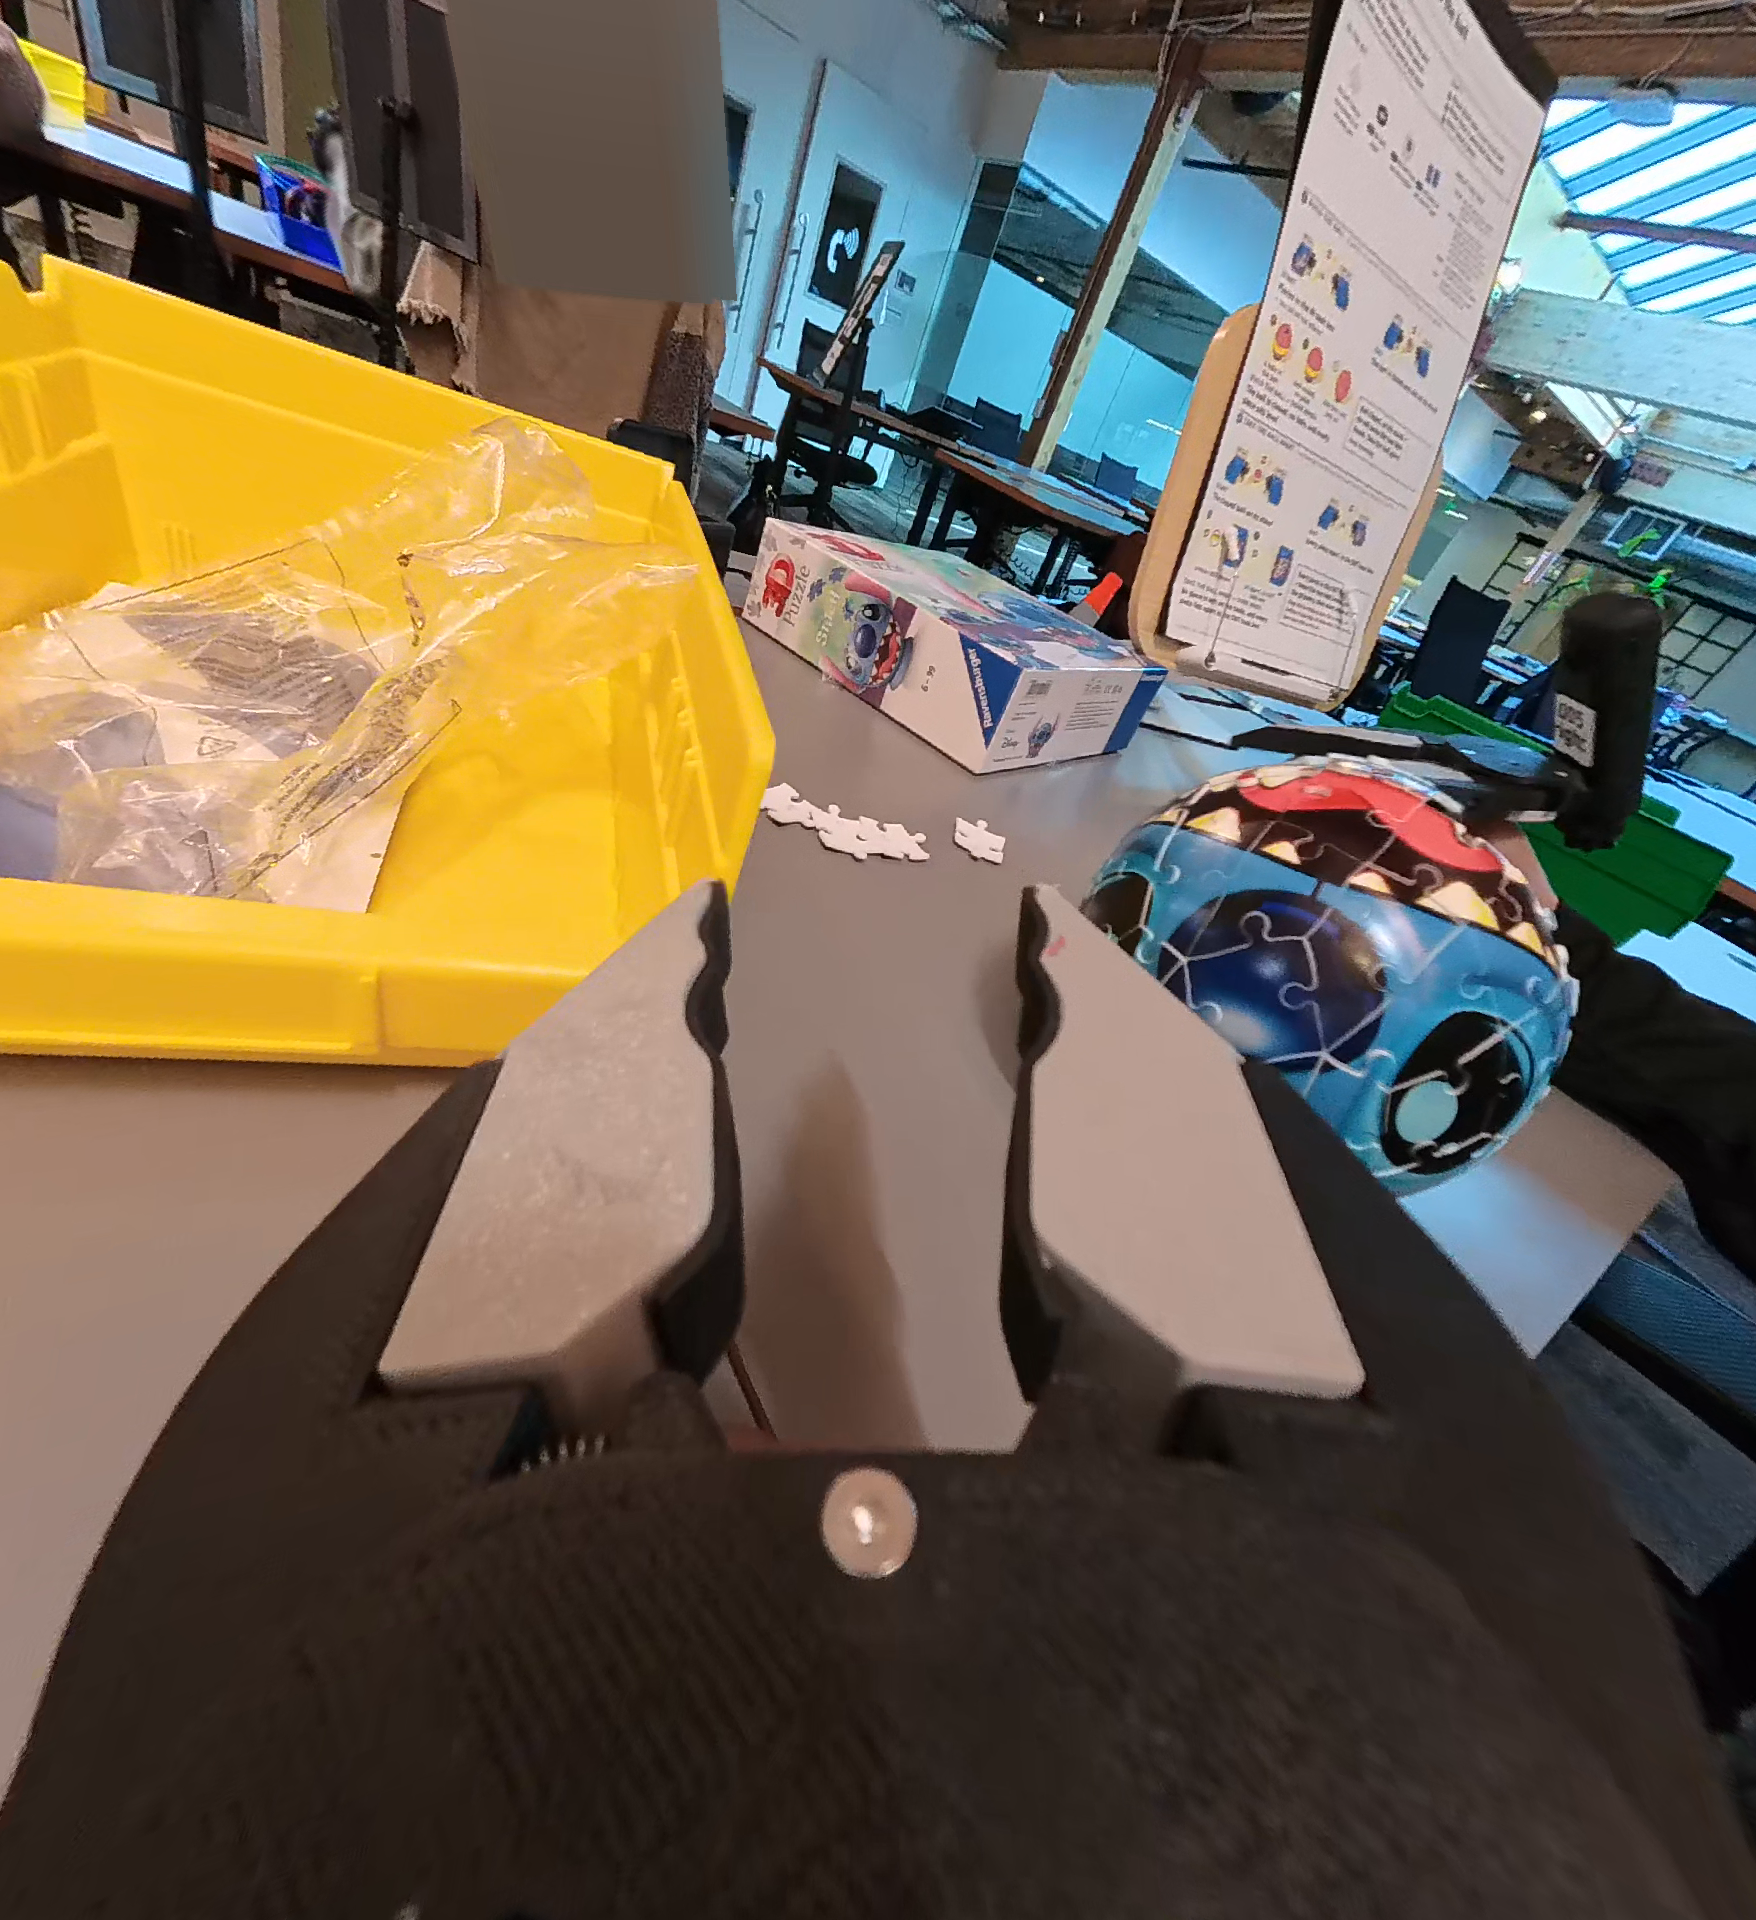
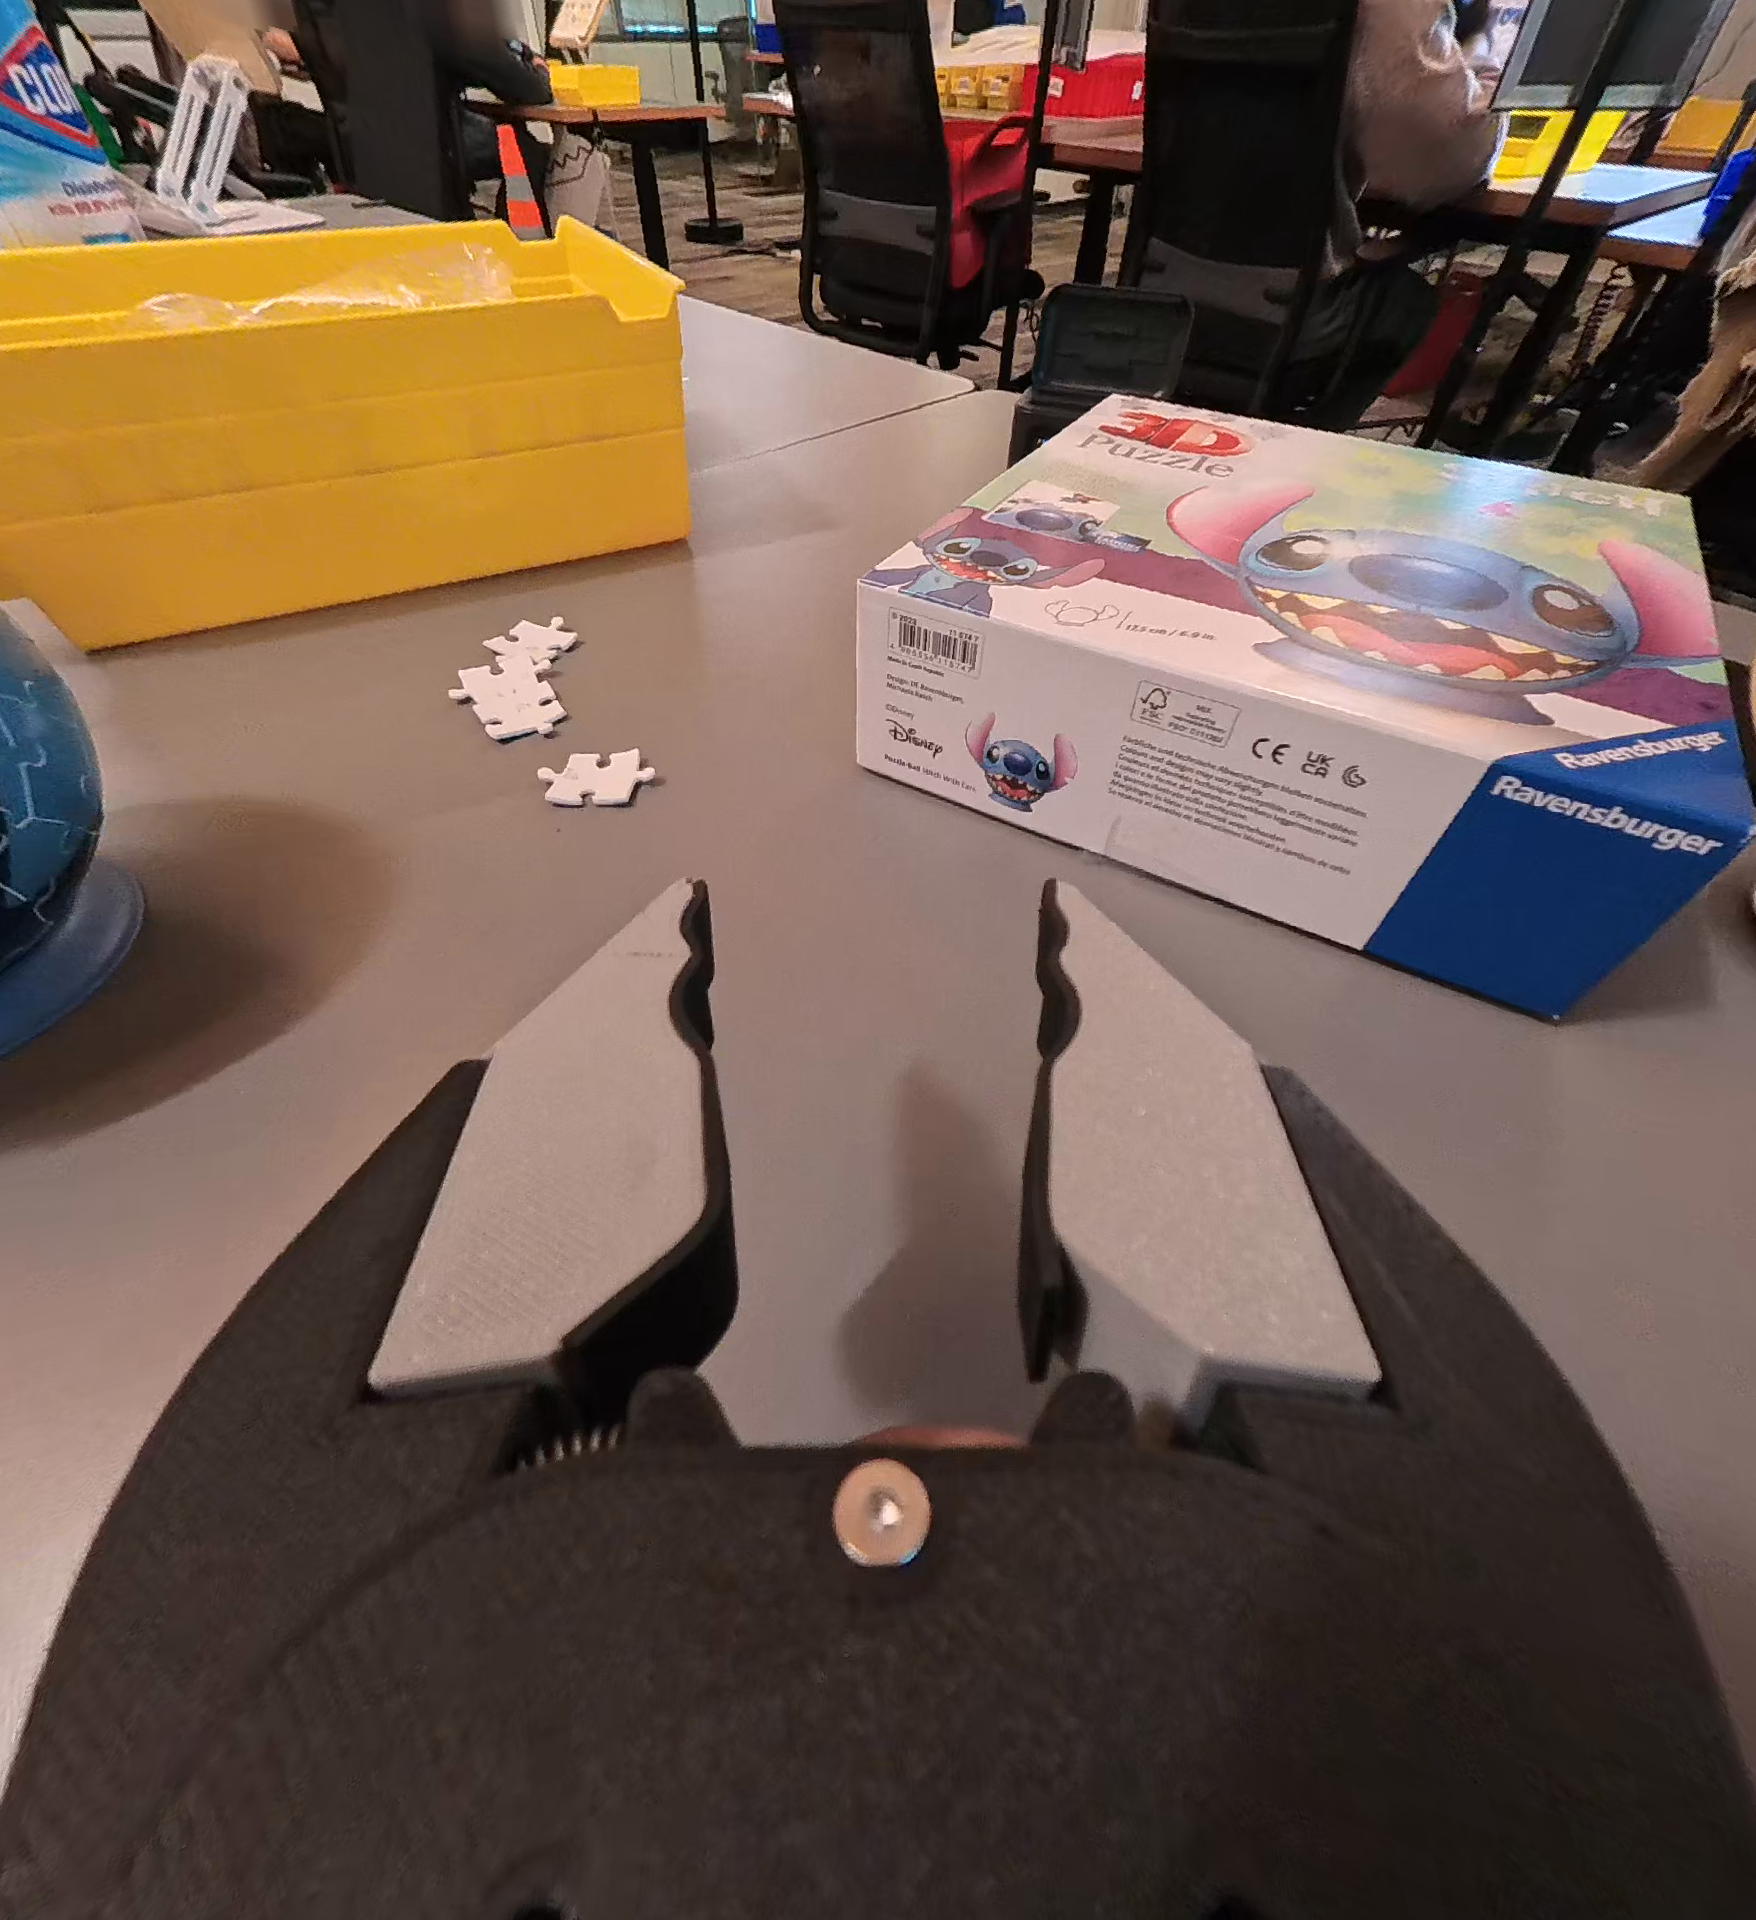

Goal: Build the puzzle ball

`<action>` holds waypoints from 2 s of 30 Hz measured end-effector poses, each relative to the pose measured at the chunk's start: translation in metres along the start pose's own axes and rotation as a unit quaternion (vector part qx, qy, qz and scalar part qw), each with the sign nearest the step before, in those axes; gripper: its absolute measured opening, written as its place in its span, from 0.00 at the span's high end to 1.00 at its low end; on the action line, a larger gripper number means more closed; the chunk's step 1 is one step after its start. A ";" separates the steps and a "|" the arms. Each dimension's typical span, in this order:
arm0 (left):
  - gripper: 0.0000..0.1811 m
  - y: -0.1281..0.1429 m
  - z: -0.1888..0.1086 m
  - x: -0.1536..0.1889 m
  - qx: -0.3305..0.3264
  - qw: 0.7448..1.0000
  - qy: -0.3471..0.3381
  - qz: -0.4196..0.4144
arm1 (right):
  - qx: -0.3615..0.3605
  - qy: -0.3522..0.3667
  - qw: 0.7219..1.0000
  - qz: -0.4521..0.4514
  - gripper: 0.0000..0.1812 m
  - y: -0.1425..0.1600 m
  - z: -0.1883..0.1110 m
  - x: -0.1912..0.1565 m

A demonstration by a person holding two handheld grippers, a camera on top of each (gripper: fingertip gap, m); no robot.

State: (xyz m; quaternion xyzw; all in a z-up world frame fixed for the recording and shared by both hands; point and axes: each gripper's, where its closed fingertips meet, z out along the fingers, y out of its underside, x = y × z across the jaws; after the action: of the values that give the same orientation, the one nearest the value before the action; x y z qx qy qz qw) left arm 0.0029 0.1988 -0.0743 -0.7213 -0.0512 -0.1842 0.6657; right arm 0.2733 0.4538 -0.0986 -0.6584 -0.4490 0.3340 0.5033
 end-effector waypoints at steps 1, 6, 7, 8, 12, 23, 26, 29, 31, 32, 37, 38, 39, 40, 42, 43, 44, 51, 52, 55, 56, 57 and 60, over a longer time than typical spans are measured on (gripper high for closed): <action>0.71 0.000 0.000 0.002 -0.002 1.000 0.005 0.003 | 0.003 0.001 1.000 0.003 0.67 -0.001 -0.001 0.001; 0.72 0.006 0.005 0.003 -0.024 1.000 0.018 -0.007 | 0.005 0.004 1.000 0.007 0.67 -0.001 -0.001 0.002; 0.72 0.007 0.005 0.002 -0.026 0.999 0.016 -0.009 | 0.003 0.005 1.000 0.004 0.67 -0.001 -0.001 0.002; 0.71 0.007 0.005 0.002 -0.027 0.999 0.017 -0.010 | 0.000 0.006 1.000 0.001 0.67 0.000 0.000 0.002; 0.72 0.005 0.004 0.002 -0.018 1.000 0.015 -0.006 | -0.007 0.009 1.000 -0.006 0.67 0.002 0.001 0.001; 0.75 0.000 0.000 0.002 -0.001 1.000 0.015 -0.007 | -0.011 -0.005 1.000 -0.010 0.67 0.001 0.008 -0.009; 0.75 -0.001 -0.001 0.002 0.004 1.000 0.013 -0.007 | -0.011 -0.009 1.000 -0.010 0.68 0.001 0.009 -0.012; 0.75 -0.002 -0.001 0.000 0.006 1.000 0.011 -0.012 | -0.011 -0.014 1.000 -0.010 0.68 0.000 0.011 -0.016; 0.74 0.000 0.000 0.000 0.000 1.000 0.013 -0.016 | -0.013 -0.018 1.000 -0.012 0.68 0.000 0.012 -0.019; 0.74 0.001 0.001 0.000 -0.004 1.000 0.013 -0.018 | -0.014 -0.020 1.000 -0.014 0.68 0.001 0.012 -0.021; 0.74 0.000 0.000 0.000 -0.001 1.000 0.008 -0.011 | -0.022 -0.038 0.999 -0.026 0.68 0.002 0.017 -0.035; 0.74 0.000 0.000 0.000 0.001 1.000 0.007 -0.008 | -0.023 -0.042 0.998 -0.027 0.68 0.002 0.018 -0.038; 0.75 -0.001 -0.001 0.000 0.003 1.000 0.006 -0.006 | -0.024 -0.046 0.998 -0.028 0.68 0.002 0.019 -0.040; 0.75 -0.001 -0.001 0.001 0.005 1.000 0.006 -0.005 | -0.026 -0.050 0.998 -0.029 0.68 0.002 0.020 -0.043; 0.75 -0.002 -0.001 0.001 0.006 1.000 0.007 -0.006 | -0.029 -0.054 0.998 -0.032 0.68 0.002 0.022 -0.047; 0.75 -0.001 -0.001 0.001 0.005 1.000 0.007 -0.007 | -0.030 -0.056 0.997 -0.034 0.68 0.003 0.023 -0.048; 0.75 -0.001 -0.001 0.001 0.004 1.000 0.008 -0.007 | -0.032 -0.057 0.997 -0.036 0.68 0.003 0.023 -0.049; 0.75 -0.001 -0.001 0.001 0.005 1.000 0.015 -0.015 | -0.027 -0.056 0.998 -0.029 0.69 0.001 0.023 -0.047; 0.75 -0.001 -0.001 0.001 0.004 1.000 0.016 -0.015 | -0.027 -0.056 0.998 -0.028 0.69 0.001 0.023 -0.046; 0.74 0.001 0.001 0.002 -0.004 1.000 0.020 -0.019 | -0.032 -0.061 0.997 -0.034 0.69 0.003 0.025 -0.048; 0.74 0.001 0.001 0.002 -0.007 0.999 0.023 -0.022 | -0.035 -0.062 0.997 -0.039 0.69 0.003 0.025 -0.049; 0.74 0.002 0.001 0.002 -0.007 0.999 0.026 -0.025 | -0.038 -0.065 0.996 -0.046 0.69 0.004 0.026 -0.051; 0.74 -0.001 0.000 0.001 0.002 0.999 0.027 -0.029 | -0.048 -0.071 0.994 -0.069 0.69 0.007 0.029 -0.057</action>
State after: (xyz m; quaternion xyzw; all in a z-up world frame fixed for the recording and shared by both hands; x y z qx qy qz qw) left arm 0.0035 0.1983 -0.0730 -0.7128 -0.0543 -0.2225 0.6629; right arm 0.2277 0.4113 -0.1142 -0.6238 -0.5438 0.3222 0.4597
